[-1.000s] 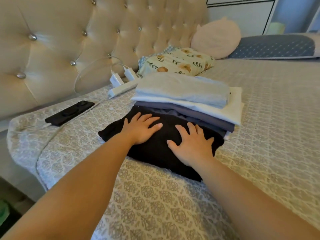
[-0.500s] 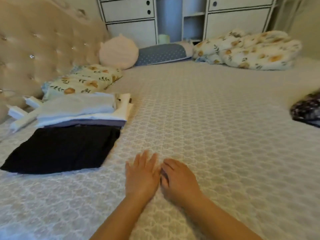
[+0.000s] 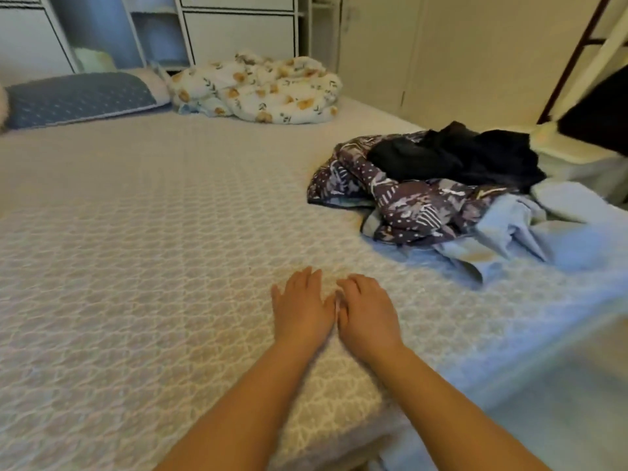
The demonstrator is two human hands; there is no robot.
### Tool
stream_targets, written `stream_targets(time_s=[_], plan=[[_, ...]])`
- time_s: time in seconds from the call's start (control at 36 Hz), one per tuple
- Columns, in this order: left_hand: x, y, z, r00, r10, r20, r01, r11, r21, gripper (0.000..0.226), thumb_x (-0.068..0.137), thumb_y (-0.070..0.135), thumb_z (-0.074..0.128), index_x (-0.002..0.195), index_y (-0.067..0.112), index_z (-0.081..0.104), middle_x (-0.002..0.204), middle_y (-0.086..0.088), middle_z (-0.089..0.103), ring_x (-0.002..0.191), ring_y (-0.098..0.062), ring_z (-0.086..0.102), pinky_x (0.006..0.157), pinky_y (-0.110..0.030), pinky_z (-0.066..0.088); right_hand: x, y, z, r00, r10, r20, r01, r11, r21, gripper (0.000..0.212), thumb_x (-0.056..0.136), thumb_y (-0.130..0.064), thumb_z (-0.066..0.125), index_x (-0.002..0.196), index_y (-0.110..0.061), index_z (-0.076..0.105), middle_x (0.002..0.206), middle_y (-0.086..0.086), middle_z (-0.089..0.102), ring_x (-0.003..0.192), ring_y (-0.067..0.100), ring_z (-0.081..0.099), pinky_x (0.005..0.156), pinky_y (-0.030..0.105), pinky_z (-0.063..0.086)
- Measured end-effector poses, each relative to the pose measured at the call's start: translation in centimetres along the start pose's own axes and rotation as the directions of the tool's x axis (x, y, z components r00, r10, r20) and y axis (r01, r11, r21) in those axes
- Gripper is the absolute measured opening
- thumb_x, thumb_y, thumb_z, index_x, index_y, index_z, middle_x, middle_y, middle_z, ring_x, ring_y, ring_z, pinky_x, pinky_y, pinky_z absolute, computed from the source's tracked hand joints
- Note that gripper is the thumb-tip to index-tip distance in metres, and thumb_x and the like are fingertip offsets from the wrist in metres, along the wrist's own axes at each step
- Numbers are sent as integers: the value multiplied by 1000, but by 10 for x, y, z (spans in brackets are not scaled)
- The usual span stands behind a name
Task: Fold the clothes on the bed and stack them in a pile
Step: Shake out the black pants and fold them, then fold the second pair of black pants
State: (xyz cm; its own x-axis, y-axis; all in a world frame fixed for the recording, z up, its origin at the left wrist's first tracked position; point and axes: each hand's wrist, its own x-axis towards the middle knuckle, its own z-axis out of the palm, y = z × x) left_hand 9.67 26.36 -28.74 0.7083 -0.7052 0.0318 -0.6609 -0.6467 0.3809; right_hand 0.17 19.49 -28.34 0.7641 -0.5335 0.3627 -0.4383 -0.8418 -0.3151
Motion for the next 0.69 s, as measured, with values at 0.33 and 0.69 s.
stream_targets(time_s=[0.33, 0.69], plan=[[118, 122, 2, 906, 335, -260, -338, 940, 34, 50, 100, 45, 30, 147, 26, 32, 155, 6, 25, 142, -15, 19, 118, -47, 4, 96, 143, -61, 874, 48, -483, -122, 985, -121, 33, 72, 1, 56, 103, -6, 66, 110, 13, 62, 104, 32, 52, 84, 36, 34], [268, 191, 4, 858, 498, -125, -411, 813, 413, 54, 97, 29, 47, 148, 30, 29, 159, -2, 14, 147, -23, 5, 116, -51, 4, 165, 205, -25, 932, 269, -244, -307, 943, -131, 31, 96, -17, 38, 120, -14, 57, 113, 8, 63, 91, 28, 61, 63, 32, 34]])
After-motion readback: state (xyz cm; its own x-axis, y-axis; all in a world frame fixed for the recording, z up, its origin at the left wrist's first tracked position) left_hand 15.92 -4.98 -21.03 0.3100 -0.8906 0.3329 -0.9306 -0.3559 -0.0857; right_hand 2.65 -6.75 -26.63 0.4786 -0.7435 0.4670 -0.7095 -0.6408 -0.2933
